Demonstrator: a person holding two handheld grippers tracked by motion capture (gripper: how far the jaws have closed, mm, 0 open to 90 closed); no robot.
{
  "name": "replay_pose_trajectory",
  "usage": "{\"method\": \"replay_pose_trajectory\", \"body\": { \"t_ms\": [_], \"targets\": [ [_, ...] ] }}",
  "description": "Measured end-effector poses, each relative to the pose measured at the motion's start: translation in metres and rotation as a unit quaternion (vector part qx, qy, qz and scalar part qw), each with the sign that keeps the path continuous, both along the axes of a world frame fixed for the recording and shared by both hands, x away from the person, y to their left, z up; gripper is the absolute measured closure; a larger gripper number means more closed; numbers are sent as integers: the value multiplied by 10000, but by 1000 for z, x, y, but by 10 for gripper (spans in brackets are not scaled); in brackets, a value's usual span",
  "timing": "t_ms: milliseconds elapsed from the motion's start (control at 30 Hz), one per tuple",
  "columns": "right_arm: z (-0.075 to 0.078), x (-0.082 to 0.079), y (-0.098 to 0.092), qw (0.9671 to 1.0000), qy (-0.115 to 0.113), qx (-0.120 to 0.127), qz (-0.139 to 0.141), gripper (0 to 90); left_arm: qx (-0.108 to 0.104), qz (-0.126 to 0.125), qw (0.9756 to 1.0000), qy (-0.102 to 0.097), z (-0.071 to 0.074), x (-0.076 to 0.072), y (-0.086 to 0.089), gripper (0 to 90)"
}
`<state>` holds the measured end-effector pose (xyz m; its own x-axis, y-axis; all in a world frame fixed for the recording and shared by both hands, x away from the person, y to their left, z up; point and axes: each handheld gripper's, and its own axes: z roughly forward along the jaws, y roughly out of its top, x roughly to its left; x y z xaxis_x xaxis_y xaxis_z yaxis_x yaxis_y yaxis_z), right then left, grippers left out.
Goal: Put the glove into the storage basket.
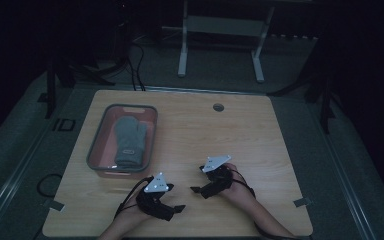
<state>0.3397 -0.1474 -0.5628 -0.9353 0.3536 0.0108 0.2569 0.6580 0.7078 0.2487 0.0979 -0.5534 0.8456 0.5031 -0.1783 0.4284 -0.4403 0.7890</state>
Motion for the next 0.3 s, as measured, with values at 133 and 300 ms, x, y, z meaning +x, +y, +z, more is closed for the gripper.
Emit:
{"method": "replay_pose_trajectory", "body": {
  "t_ms": [133, 300],
  "targets": [
    [-1, 0, -8, 9999, 1, 132, -78, 150, -61, -48, 10000, 4, -2, 0, 0, 168],
    [-2, -1, -6, 9999, -42, 112, -53, 150, -4, -99, 10000, 15, -4, -1, -2, 168]
  ]
}}
